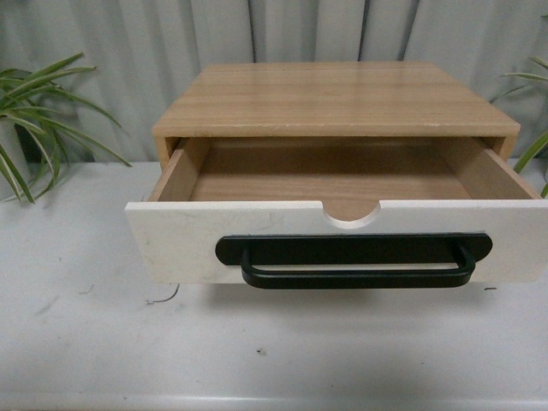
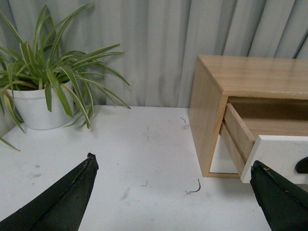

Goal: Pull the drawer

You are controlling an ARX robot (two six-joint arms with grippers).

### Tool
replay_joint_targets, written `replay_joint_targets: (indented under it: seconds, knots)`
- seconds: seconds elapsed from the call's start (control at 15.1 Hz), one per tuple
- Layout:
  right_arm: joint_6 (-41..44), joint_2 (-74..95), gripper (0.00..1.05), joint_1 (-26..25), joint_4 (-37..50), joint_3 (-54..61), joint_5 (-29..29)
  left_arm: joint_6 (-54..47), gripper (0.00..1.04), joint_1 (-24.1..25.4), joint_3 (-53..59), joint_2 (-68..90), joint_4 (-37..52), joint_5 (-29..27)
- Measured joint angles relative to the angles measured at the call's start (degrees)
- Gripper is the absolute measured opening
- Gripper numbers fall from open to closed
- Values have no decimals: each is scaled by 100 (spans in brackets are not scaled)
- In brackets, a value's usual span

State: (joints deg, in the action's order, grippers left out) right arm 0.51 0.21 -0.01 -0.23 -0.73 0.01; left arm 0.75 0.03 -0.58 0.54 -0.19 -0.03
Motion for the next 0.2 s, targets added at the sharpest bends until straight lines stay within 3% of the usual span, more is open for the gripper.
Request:
replay_joint_targets:
  seconds: [0.2]
  knots:
    - [0, 0, 98, 0, 0, 0, 0, 0, 98, 0, 0, 0, 0, 0]
